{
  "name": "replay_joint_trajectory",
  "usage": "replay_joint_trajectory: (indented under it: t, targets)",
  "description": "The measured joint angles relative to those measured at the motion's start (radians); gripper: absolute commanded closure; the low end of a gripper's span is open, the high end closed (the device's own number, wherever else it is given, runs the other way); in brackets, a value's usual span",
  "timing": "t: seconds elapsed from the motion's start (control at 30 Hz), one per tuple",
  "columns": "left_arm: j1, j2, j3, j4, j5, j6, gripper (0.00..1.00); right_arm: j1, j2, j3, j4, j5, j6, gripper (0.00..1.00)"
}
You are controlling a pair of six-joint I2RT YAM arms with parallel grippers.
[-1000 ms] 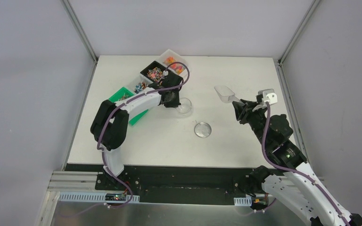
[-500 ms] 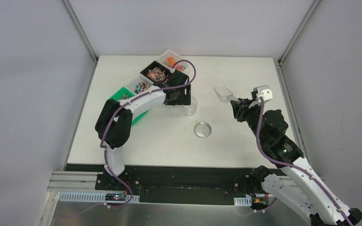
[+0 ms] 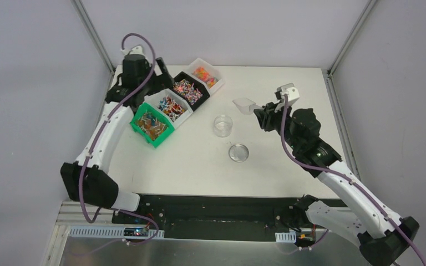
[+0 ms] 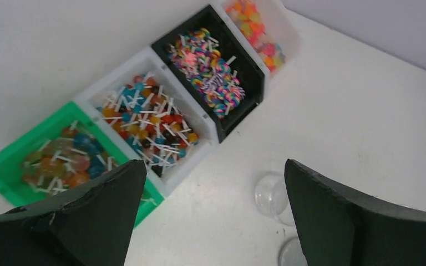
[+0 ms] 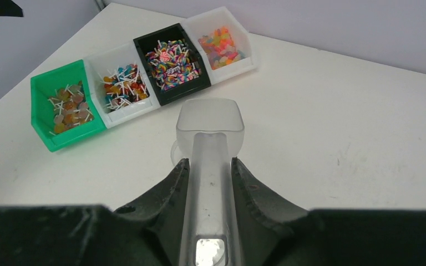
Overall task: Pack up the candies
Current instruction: Place the packing bottle at the center of the board, then scoop the fake candies from the storage box.
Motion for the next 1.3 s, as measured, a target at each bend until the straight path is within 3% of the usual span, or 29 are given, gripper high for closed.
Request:
replay_joint_trajectory:
  t: [0.2, 0.37, 0.6, 1.0, 1.3]
  targets:
    - [0.185, -0.185, -0.154, 0.003, -0.003, 0.005, 0.08, 0.008, 0.195, 0.119, 0.017, -0.082, 0.007, 1.0]
    - [0.238, -0.291, -0.349, -0.004, -0.091, -0.078, 0.25, 0.08, 0.364, 0.255, 0.013, -0.097, -0.006, 1.0]
    - [0.412, -0.317, -0.515, -0.013, -0.142, -0.21, 0.27, 0.224, 0.615, 0.511, -0.058, -0.079, -0.092, 1.0]
    - [0.432, -0.231, -0.613, 0.031, -0.019, -0.25, 0.33, 0.322, 0.973, 0.87, -0.216, -0.01, -0.214, 1.0]
    - [0.439, -0.196, -0.624, 0.056, 0.053, -0.25, 0.41, 0.337, 1.131, 1.019, -0.256, 0.027, -0.277, 1.0]
